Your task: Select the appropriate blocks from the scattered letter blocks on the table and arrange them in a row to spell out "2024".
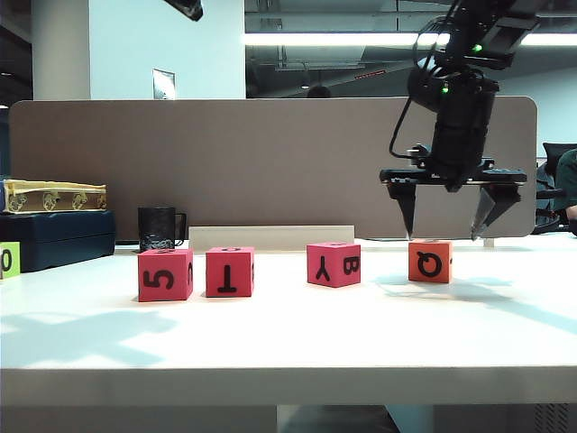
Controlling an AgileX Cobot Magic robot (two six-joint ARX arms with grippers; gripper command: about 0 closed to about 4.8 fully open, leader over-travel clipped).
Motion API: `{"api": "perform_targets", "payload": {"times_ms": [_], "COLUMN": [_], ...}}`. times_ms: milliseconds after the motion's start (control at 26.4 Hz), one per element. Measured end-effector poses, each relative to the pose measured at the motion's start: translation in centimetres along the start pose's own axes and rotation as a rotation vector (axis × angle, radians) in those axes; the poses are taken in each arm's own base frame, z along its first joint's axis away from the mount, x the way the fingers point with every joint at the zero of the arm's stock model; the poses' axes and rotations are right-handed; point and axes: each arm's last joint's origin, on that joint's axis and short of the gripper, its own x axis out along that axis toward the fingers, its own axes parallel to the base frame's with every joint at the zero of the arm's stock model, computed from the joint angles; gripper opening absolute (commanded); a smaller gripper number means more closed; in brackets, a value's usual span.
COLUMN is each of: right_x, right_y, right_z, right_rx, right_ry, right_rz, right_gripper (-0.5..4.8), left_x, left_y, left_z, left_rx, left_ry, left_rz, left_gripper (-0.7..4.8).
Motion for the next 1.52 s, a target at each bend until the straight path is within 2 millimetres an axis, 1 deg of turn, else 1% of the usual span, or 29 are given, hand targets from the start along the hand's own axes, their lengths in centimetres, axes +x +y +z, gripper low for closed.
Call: {"api": "perform_targets", "payload": {"times_ms": [114, 190, 379, 493, 569, 606, 682, 720, 872, 1061, 1175, 1327, 1365, 1516], "right_x": [0.1, 0.2, 1.6, 1.9, 2.3, 2.5, 2.7, 2.7, 2.7, 2.6, 1.9, -0.4, -1.5, -3.1], "right_y": [-0.1, 0.0, 0.3, 0.4, 0.4, 0.4, 0.4, 0.4, 0.5, 0.5, 0.5, 0.6, 0.6, 1.0], "right_z": [0.0, 0.0, -0.2, -0.2, -0.2, -0.3, -0.3, -0.3, -0.2, -0.2, 0.0, 0.6, 0.9, 1.0], "right_rx": [0.037, 0.049, 0.097, 0.104, 0.106, 0.106, 0.105, 0.105, 0.106, 0.103, 0.086, 0.052, 0.046, 0.025], "right_ry": [0.000, 0.003, 0.030, 0.027, 0.027, 0.031, 0.036, 0.035, 0.025, 0.023, 0.012, -0.037, -0.064, -0.080], "right_rz": [0.000, 0.008, 0.059, 0.076, 0.080, 0.079, 0.077, 0.077, 0.082, 0.085, 0.104, 0.132, 0.143, 0.190], "right_gripper": [4.44, 4.26, 4.26, 4.25, 3.77, 3.25, 2.68, 2.27, 1.98, 1.98, 1.98, 1.98, 1.98, 1.98], "left_x": [-0.2, -0.2, -0.2, -0.2, -0.2, -0.2, -0.2, -0.2, -0.2, -0.2, -0.2, -0.2, -0.2, -0.2], "left_y": [0.2, 0.2, 0.2, 0.2, 0.2, 0.2, 0.2, 0.2, 0.2, 0.2, 0.2, 0.2, 0.2, 0.2], "left_z": [0.4, 0.4, 0.4, 0.4, 0.4, 0.4, 0.4, 0.4, 0.4, 0.3, 0.3, 0.3, 0.3, 0.3], "left_rx": [-0.006, -0.004, 0.002, 0.002, 0.002, 0.002, 0.002, 0.003, 0.003, 0.003, 0.004, 0.004, 0.003, 0.004], "left_ry": [-0.015, -0.016, -0.016, -0.016, -0.016, -0.016, -0.015, -0.015, -0.015, -0.013, -0.012, -0.012, -0.012, -0.012], "left_rz": [0.002, 0.003, 0.003, 0.002, 0.003, 0.002, 0.003, 0.002, 0.002, 0.002, 0.002, 0.002, 0.002, 0.002], "left_gripper": [-0.05, -0.05, -0.06, -0.06, -0.06, -0.06, -0.06, -0.06, -0.06, -0.06, -0.06, -0.06, -0.06, -0.06]}}
